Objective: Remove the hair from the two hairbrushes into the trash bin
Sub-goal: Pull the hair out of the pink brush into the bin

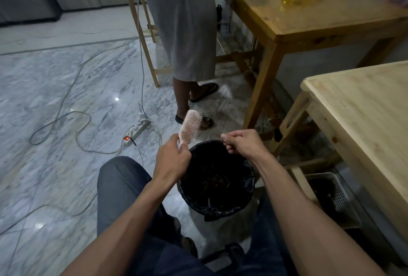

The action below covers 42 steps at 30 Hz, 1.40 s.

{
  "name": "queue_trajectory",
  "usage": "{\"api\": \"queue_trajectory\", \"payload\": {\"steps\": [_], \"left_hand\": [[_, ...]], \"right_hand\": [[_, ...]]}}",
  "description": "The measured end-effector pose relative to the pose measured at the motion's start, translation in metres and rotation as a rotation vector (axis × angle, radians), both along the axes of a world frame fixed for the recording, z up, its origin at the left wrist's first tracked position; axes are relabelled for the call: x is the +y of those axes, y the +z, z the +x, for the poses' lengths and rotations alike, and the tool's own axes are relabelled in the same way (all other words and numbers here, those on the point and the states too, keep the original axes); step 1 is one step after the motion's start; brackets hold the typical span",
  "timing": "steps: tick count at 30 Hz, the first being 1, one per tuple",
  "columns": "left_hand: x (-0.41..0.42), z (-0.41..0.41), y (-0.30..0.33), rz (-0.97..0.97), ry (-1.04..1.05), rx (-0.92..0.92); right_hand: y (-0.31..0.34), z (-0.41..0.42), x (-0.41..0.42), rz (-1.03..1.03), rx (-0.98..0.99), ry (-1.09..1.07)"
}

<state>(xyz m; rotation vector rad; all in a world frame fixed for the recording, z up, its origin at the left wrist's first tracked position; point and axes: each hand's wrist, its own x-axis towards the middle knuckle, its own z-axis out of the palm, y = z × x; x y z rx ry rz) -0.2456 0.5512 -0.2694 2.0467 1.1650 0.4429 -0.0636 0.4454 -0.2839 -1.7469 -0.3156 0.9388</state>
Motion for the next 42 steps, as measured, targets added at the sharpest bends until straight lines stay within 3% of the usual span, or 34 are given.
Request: {"api": "queue_trajectory", "payload": {"steps": [3,9,16,23,32,38,42], "left_hand": [[0.014,-0.007,-0.003,-0.038,0.083,-0.048],[0.005,0.000,0.001,-0.086,0.024,-0.183],[0.005,0.009,0.008,-0.142,0.072,-0.362],[0.002,0.009,0.012,-0.079,0.002,-0.258],[-0.005,0.006,0.005,-0.112,-0.026,-0.191],[-0.007,0.007,0.006,-0.097,-0.062,-0.154],[-0.009,0.008,0.008,-0.100,-0.059,-0.143]], "right_hand": [[-0.011,0.012,-0.014,-0.114,-0.039,-0.019],[-0.023,0.007,-0.019,-0.233,-0.111,0.049],[-0.049,-0.001,-0.021,-0.602,-0.359,0.166],[-0.043,-0.007,-0.018,-0.570,-0.357,0.262],[-0.038,0.009,-0.017,-0.431,-0.132,0.221],[-0.032,0.006,-0.013,-0.424,-0.309,0.239],[-0.037,0.006,-0.012,-0.333,-0.295,0.124]]}}
